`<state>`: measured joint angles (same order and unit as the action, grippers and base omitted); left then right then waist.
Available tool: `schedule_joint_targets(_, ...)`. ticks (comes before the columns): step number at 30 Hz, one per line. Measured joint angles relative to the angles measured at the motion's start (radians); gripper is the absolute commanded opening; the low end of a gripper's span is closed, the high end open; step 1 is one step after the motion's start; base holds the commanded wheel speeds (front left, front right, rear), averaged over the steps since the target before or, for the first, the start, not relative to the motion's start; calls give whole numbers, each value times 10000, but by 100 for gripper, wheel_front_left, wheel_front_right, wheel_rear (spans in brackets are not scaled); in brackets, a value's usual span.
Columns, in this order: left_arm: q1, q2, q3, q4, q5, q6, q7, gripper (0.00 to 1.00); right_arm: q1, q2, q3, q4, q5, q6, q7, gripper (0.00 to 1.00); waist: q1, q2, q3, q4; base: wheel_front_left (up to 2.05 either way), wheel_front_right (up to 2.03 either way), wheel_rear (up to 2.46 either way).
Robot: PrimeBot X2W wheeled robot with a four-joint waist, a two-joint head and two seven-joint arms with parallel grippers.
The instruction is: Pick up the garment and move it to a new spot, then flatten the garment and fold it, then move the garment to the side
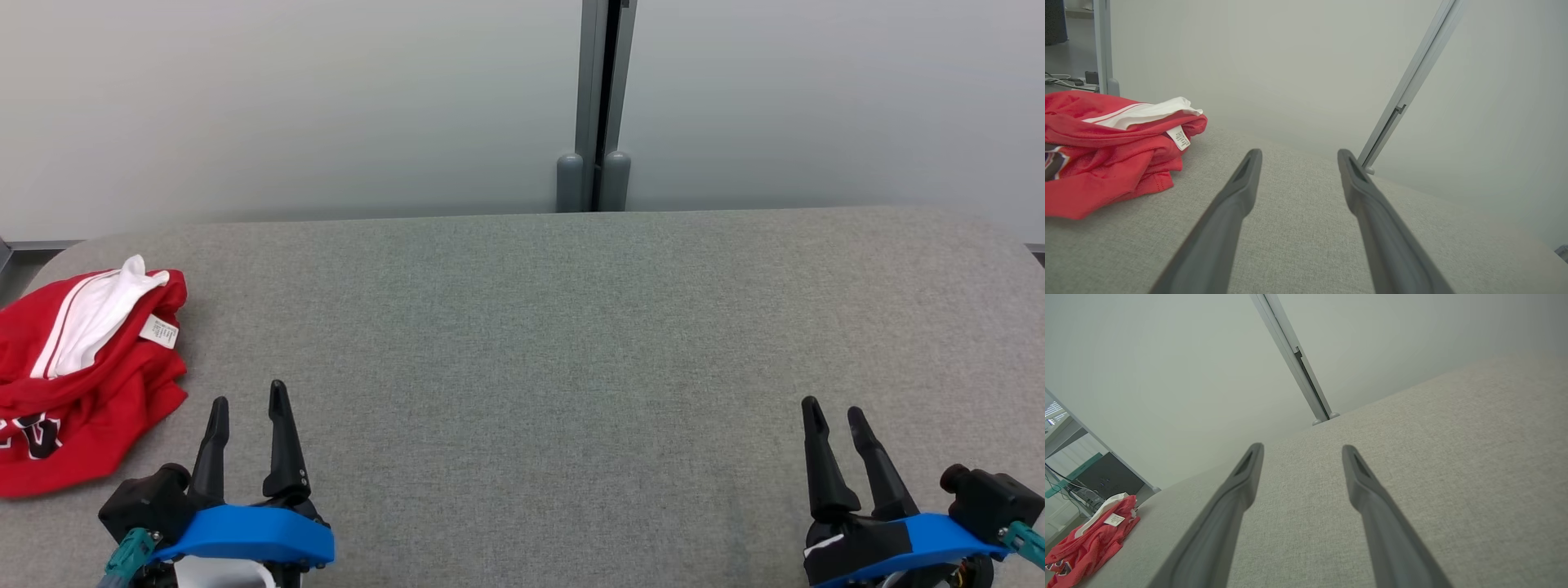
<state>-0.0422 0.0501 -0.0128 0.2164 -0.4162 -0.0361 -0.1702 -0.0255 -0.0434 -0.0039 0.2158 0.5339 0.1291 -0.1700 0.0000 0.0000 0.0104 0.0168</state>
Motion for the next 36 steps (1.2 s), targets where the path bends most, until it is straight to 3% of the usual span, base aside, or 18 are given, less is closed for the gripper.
schedule_joint_targets(36, 112, 61, -155, 360, 2995, 4, -754, 100, 137, -19, 100, 115, -3106, 2, -740, 100, 0, 0, -23, 173, 0, 0, 0)
